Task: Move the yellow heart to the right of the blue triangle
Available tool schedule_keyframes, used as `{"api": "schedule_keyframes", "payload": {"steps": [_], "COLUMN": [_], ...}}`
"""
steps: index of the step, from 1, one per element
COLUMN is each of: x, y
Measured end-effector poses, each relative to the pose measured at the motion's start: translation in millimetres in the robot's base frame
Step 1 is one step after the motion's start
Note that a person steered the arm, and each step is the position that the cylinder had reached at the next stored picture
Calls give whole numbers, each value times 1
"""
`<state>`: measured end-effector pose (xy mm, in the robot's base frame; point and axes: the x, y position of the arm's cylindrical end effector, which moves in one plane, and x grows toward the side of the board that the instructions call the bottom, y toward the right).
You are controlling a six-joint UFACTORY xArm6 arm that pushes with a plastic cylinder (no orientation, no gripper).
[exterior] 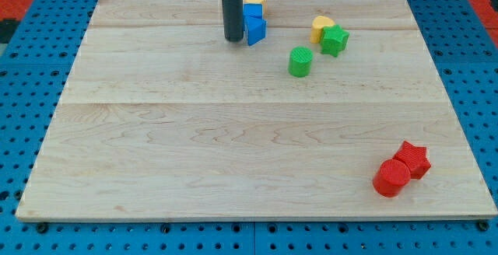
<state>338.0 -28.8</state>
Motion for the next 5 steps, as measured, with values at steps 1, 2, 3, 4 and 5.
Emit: {"api": "schedule_keyframes", "payload": {"steps": [1, 2, 3, 4, 5], "x": [17, -16, -74, -102, -70], "y": [47, 97, 97, 130, 206]}}
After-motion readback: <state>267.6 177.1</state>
